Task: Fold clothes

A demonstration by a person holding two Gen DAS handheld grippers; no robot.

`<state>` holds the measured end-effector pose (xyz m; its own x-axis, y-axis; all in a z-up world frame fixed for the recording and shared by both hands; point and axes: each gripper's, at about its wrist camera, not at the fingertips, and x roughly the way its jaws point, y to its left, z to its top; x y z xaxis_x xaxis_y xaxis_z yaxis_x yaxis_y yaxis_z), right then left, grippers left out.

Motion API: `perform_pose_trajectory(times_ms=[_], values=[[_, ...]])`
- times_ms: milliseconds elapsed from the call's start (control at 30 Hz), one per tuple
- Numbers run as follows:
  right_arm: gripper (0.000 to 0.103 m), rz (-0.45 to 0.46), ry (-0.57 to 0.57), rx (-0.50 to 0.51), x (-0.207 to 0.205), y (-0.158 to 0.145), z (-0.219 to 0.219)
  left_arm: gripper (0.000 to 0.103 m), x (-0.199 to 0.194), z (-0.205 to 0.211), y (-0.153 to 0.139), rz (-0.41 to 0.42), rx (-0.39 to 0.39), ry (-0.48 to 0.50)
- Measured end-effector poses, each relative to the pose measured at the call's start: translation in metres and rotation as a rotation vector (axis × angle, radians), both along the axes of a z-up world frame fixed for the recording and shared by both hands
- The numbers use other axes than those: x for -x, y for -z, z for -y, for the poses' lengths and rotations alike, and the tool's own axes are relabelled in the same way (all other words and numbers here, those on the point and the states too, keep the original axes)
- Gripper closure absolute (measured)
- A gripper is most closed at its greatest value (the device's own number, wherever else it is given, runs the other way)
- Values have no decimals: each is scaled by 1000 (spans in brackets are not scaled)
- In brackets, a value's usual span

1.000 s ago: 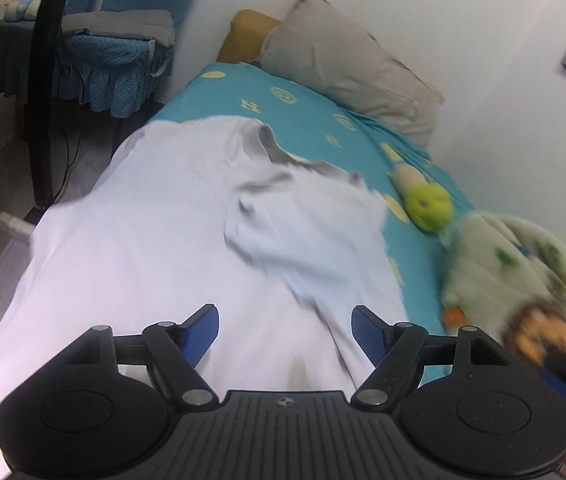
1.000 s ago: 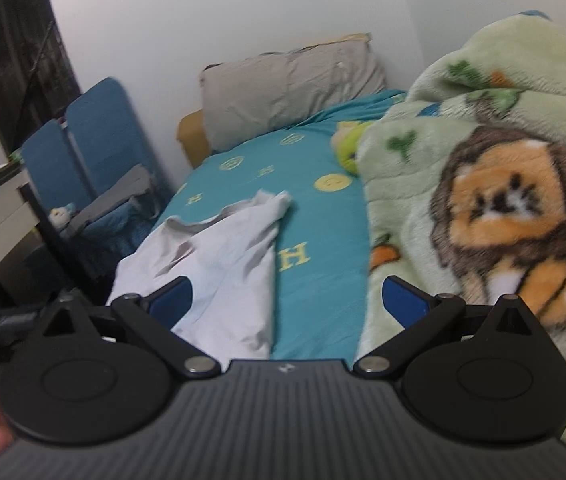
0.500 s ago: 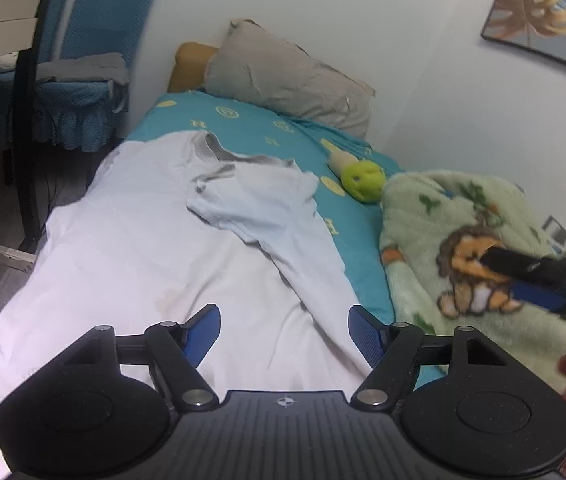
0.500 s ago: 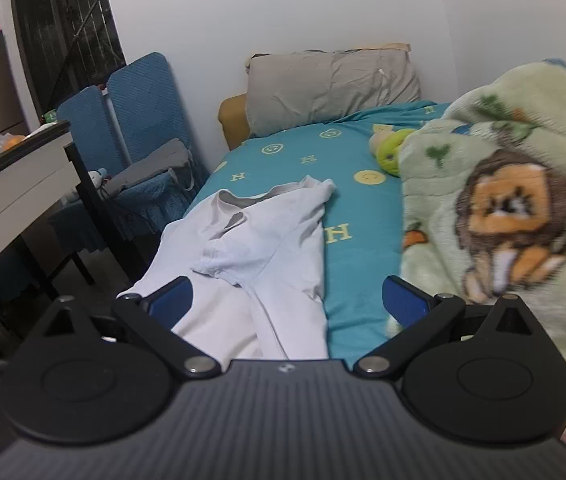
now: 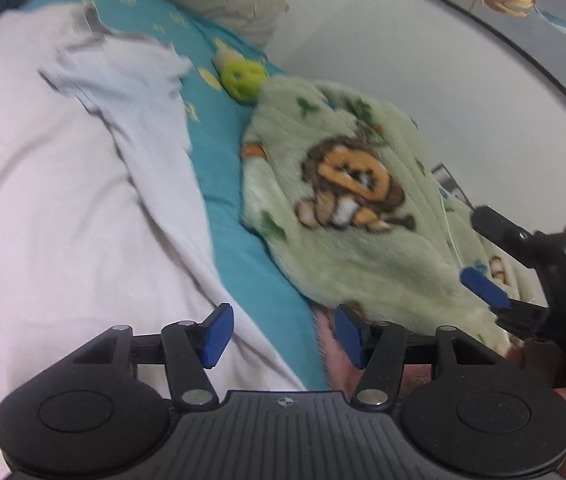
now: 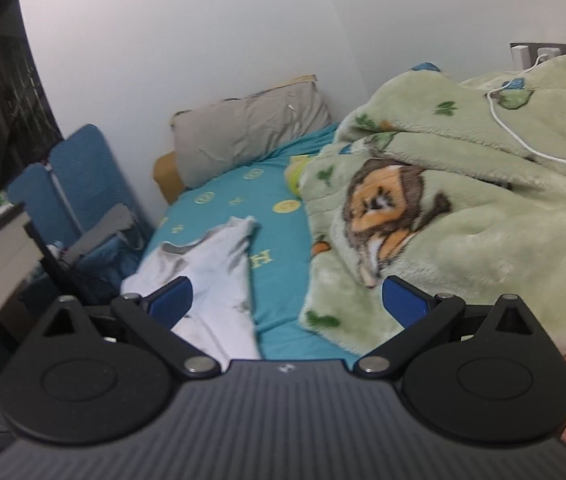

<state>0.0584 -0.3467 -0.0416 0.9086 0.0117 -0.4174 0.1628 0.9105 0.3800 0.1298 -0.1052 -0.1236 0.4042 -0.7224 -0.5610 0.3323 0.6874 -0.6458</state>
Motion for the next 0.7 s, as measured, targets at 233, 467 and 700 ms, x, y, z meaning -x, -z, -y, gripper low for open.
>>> perform_pose_trajectory(times_ms=[233, 467, 700], values=[[0, -51, 15, -62, -11, 19, 18, 74, -15, 49, 41, -133, -72, 42], [0, -71, -15, -61, -18, 25, 17, 102, -21, 53, 68, -176, -152, 43], [0, -75, -11, -72, -18, 26, 21, 103, -19, 24, 39, -170, -21, 19]])
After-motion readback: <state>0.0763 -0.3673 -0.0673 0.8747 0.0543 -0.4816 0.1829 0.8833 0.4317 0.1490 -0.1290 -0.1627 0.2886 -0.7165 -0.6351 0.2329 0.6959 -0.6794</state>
